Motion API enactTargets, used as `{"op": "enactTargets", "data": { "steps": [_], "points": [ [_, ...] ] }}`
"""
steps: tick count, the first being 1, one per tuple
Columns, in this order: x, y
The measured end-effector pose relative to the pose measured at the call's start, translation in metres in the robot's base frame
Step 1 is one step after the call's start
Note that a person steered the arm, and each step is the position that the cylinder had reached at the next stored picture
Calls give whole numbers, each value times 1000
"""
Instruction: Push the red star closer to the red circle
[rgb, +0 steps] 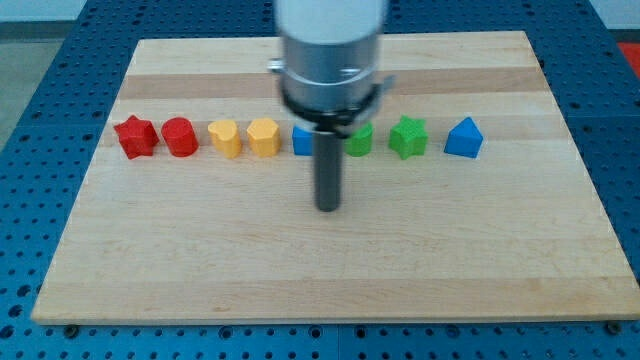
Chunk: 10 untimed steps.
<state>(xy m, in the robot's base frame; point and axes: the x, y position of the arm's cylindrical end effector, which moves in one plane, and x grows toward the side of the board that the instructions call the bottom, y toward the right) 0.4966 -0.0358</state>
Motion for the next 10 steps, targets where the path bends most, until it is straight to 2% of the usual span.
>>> {"op": "enactTargets", "data": {
  "steps": [2, 3, 4, 5, 7, 10],
  "points": [
    [-5, -149],
    [-26, -222],
    [-44, -269],
    [-49, -269],
    [-101, -269],
    [-105, -230]
  ]
}}
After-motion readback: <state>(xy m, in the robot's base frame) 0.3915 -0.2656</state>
